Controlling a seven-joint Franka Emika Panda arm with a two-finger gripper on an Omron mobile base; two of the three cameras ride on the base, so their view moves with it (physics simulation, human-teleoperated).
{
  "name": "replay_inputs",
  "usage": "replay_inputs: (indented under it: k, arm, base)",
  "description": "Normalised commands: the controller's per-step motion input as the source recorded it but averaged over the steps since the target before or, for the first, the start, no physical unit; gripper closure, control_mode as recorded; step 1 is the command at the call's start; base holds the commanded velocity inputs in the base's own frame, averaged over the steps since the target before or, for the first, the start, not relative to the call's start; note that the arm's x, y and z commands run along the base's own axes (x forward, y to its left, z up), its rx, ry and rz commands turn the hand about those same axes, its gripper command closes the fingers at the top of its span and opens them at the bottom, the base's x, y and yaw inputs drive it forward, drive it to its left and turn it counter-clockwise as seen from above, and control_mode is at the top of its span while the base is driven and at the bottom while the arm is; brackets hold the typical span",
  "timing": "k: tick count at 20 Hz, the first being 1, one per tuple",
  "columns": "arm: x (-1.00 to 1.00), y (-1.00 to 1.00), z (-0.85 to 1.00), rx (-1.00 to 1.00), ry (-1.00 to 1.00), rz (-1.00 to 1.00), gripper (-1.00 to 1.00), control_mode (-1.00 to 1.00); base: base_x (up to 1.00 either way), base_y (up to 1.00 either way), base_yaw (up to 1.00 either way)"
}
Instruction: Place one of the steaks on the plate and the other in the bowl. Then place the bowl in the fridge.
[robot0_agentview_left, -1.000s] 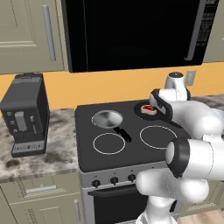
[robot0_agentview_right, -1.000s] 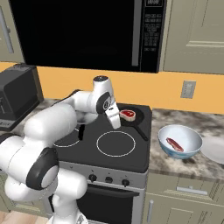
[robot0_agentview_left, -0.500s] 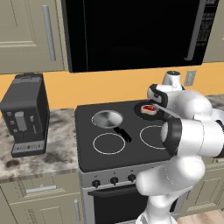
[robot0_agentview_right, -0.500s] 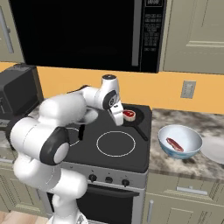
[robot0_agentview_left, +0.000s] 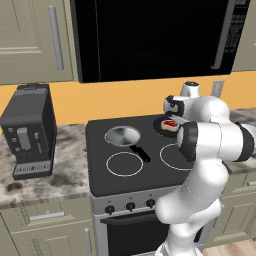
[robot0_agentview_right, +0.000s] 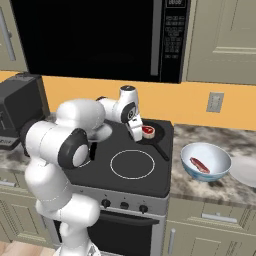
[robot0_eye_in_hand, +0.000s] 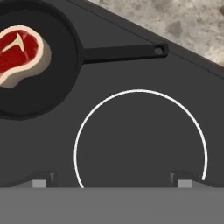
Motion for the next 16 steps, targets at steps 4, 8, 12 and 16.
replay_inputs:
  k: [4, 8, 12, 16]
  arm:
    - [0.43, 0.03, -0.14, 0.0, 0.01, -0.05, -1.0, -1.0]
    - [0.47, 0.0, -0.16, 0.0, 0.01, -0.05, -1.0, -1.0]
    - [0.5, 0.0, -0.17, 0.0, 0.0, -0.05, -1.0, -1.0]
    - [0.51, 0.0, -0.13, 0.0, 0.0, -0.05, -1.0, -1.0]
  base:
    - [0.0, 0.0, 0.0]
    - [0.0, 0.0, 0.0]
    - [0.0, 0.0, 0.0]
    - [0.0, 0.0, 0.0]
